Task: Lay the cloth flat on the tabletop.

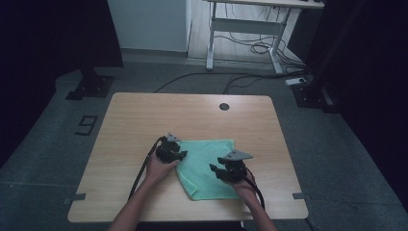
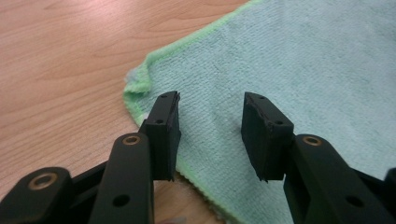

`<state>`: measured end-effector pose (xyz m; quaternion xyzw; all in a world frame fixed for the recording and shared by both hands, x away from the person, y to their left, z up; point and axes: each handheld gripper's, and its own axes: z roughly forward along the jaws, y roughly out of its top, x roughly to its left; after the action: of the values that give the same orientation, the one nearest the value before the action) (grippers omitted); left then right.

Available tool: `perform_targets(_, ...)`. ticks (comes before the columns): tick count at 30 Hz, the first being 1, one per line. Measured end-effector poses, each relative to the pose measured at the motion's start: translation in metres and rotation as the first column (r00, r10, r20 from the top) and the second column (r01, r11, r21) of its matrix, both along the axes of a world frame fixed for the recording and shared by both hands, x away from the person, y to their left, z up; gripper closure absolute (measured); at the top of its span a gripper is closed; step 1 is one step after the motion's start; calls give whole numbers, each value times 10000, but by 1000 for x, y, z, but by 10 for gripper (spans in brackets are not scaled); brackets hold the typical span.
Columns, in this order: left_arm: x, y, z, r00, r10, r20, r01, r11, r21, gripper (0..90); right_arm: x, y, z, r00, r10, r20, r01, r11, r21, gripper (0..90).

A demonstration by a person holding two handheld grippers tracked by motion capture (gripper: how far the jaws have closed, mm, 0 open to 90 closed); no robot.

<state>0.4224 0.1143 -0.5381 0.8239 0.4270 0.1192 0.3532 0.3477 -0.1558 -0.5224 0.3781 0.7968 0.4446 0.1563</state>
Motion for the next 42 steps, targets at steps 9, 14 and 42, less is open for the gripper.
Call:
perform_targets(9,-4,-3,-1,9998,-15,220,8,9996,295,561,-17,26,-10,9961,806,-371,-820,9959,-375,470)
perform_targets(14,-3,-4,-1,9998,-35,193,28,9994,347,563,-19,39,-19,9942,854,-655,-923,9896,-1107,439)
perform_targets(42,6,-9,3,10000,12,-26,-12,9996,282,533,-41,83,-26,9757,2125,-539,-2177,9681,-1238,360)
